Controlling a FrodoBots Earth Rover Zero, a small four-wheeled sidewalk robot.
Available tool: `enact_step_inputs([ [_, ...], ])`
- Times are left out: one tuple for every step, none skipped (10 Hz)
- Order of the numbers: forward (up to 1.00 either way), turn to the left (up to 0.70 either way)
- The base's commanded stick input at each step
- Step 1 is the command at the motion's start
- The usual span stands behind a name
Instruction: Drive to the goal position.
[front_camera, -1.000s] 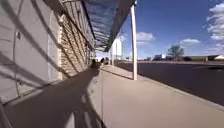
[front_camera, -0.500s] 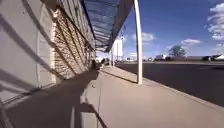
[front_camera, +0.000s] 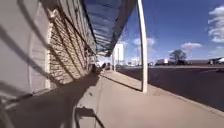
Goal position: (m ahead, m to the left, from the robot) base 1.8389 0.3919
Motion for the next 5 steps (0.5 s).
enact_step_inputs([
  [1.0, 0.0],
  [1.0, 0.0],
  [1.0, 0.0],
  [1.0, 0.0],
  [1.0, 0.0],
])
